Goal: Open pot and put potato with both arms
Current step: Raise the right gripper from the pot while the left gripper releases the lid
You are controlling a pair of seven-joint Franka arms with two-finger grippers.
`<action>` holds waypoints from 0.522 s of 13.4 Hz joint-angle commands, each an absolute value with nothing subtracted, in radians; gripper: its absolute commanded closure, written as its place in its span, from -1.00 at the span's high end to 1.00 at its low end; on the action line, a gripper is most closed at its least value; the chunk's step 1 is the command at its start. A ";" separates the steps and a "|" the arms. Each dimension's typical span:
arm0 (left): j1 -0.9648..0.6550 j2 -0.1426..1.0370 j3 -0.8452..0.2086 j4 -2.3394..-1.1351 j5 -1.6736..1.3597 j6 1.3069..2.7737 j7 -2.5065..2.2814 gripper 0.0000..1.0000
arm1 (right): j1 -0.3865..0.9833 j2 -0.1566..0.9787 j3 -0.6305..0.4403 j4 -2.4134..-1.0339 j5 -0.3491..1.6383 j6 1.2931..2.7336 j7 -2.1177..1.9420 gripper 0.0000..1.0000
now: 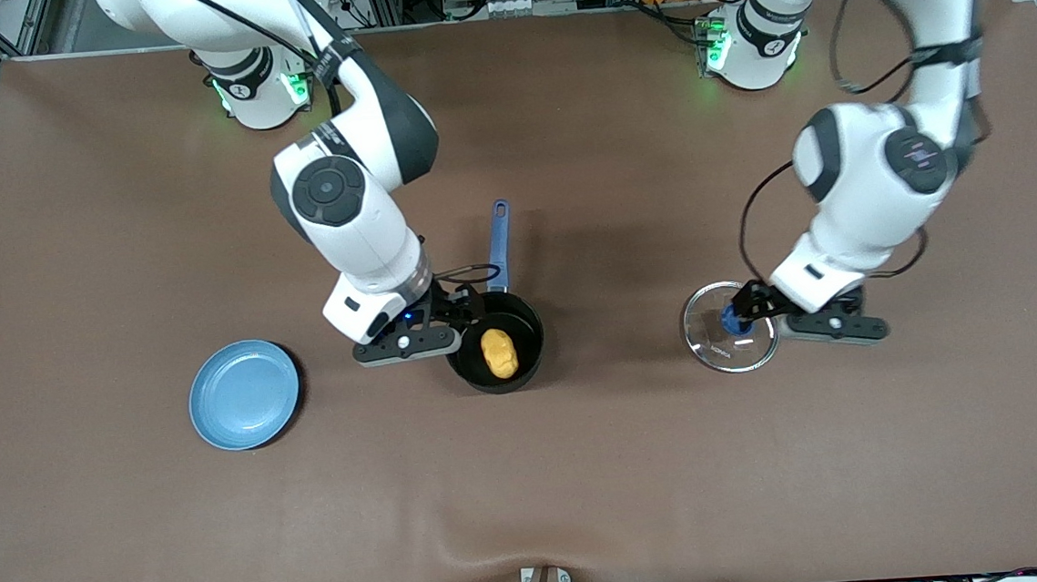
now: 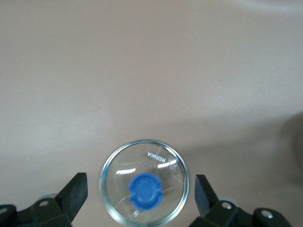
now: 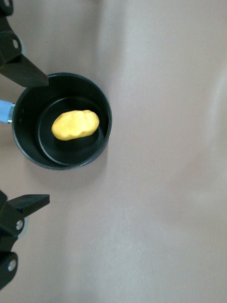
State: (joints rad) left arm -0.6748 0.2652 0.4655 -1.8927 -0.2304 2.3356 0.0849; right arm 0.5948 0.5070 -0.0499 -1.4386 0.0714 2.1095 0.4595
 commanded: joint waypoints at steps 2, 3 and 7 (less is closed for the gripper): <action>-0.491 0.206 0.265 -1.796 -0.066 2.198 0.034 1.00 | 0.542 0.482 -0.037 -1.407 0.060 2.014 0.454 1.00; -0.426 0.178 0.194 -1.796 -0.025 2.197 0.034 1.00 | 0.516 0.477 -0.034 -1.396 0.061 1.990 0.410 1.00; -0.131 0.101 -0.114 -1.798 0.096 2.165 0.035 1.00 | 0.491 0.434 -0.037 -1.393 0.063 1.901 0.435 1.00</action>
State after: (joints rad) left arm -0.2706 0.1468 0.0283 -1.7931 0.0393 2.1986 0.0417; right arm 0.5003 0.4761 -0.0516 -1.3825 0.0716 1.9438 0.3914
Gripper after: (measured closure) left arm 0.000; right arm 0.000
